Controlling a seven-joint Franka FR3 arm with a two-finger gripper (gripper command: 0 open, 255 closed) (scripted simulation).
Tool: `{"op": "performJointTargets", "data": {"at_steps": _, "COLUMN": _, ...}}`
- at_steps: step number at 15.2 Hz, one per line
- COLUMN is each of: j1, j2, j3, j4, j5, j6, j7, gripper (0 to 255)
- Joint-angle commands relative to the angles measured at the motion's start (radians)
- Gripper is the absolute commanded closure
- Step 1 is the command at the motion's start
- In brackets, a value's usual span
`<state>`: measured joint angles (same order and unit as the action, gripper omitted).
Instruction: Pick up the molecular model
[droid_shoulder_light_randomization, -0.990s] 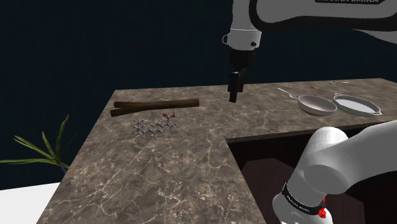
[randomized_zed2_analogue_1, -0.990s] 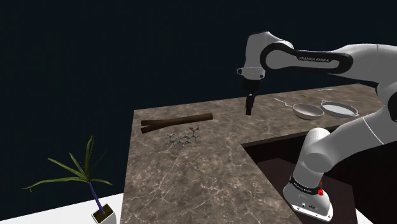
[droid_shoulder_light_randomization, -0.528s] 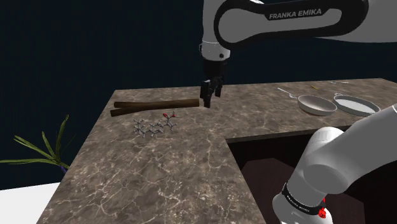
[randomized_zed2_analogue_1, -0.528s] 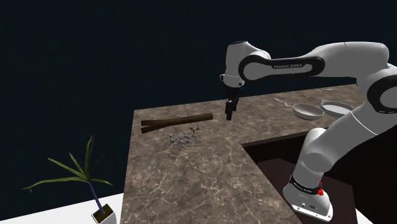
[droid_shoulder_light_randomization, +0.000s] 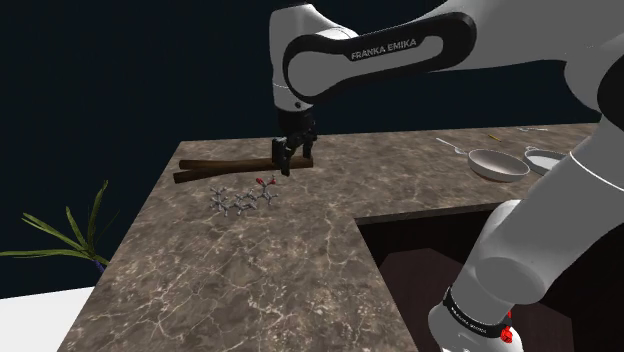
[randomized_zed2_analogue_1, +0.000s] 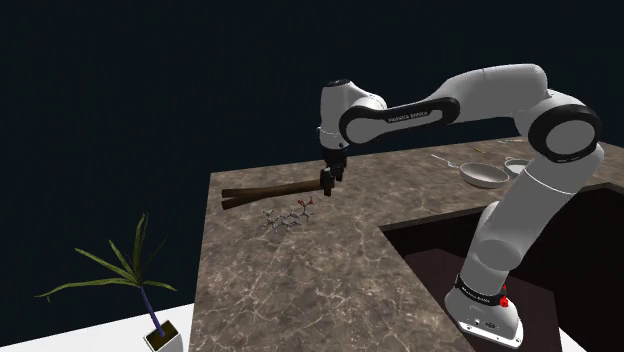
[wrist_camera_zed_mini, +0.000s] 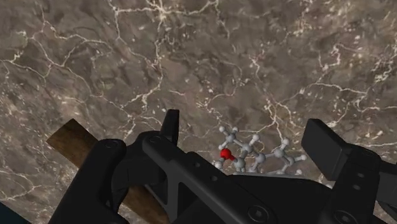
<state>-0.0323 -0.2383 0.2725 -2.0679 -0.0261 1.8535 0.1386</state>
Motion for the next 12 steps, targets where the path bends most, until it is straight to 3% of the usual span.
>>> {"op": "performJointTargets", "data": {"at_steps": 1, "j1": -0.003, "j2": 0.08, "j3": 0.021, "j4": 0.053, "j5": -0.032, "j6": 0.029, "j7": 0.048, "gripper": 0}}
{"op": "performJointTargets", "data": {"at_steps": 9, "j1": 0.024, "j2": 0.4, "j3": 0.055, "j4": 0.325, "j5": -0.192, "j6": 0.067, "j7": 0.222, "gripper": 0}}
{"op": "performJointTargets", "data": {"at_steps": 12, "j1": 0.025, "j2": 0.405, "j3": 0.053, "j4": 0.304, "j5": -0.195, "j6": 0.092, "j7": 0.227, "gripper": 0}}
